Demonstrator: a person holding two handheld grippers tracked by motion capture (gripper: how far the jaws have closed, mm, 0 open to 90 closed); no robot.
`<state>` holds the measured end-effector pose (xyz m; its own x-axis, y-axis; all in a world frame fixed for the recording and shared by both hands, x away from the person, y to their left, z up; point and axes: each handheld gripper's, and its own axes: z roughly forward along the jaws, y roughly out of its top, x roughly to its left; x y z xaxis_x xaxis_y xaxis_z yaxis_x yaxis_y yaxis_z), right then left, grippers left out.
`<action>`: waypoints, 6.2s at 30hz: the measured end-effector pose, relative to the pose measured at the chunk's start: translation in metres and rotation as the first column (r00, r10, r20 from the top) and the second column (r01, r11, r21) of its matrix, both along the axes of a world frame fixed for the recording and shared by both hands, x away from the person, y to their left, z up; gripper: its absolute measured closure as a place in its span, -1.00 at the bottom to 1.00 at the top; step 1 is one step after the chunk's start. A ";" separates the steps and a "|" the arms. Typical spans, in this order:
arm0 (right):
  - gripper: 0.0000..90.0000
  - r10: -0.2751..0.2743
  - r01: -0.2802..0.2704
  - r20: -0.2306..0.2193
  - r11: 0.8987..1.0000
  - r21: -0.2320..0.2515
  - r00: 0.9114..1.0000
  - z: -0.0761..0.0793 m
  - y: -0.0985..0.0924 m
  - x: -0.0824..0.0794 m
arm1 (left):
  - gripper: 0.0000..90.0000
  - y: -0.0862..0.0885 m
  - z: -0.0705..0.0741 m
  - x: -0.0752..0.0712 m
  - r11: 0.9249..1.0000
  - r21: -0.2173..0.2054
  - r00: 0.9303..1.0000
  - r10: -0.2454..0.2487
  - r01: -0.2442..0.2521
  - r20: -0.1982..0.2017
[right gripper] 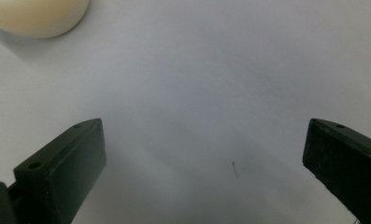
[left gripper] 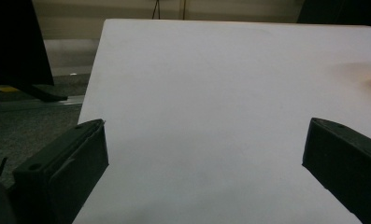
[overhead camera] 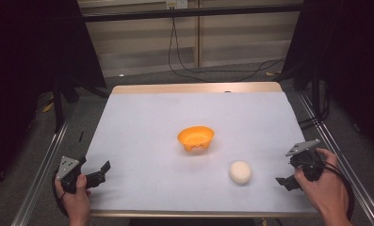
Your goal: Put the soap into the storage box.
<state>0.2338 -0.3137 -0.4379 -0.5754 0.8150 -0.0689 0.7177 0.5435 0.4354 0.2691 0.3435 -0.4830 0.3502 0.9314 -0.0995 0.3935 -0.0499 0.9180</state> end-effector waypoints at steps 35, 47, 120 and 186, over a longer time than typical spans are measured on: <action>-1.00 0.166 -0.163 -0.031 0.983 0.081 0.986 -0.002 0.063 0.022 | -1.00 0.000 0.000 0.000 1.000 -0.001 1.000 -0.002 0.002 -0.001; -1.00 0.226 -0.219 -0.055 0.970 0.107 0.973 -0.008 0.085 0.027 | -1.00 0.000 0.000 0.000 1.000 -0.001 1.000 -0.002 0.002 -0.003; -0.45 0.296 -0.288 -0.045 0.948 0.137 0.954 0.022 0.137 0.082 | -1.00 0.000 0.000 0.000 1.000 0.004 1.000 0.003 -0.003 -0.004; -0.45 0.383 -0.380 -0.042 0.923 0.063 0.923 0.051 0.226 0.163 | -1.00 0.000 0.000 0.000 1.000 0.008 1.000 0.002 -0.002 0.000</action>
<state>0.3965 -0.0876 -0.3867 -0.8450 0.5348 0.0069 0.4831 0.7577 0.4387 0.2691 0.3434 -0.4829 0.3484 0.9328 -0.0919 0.3937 -0.0566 0.9175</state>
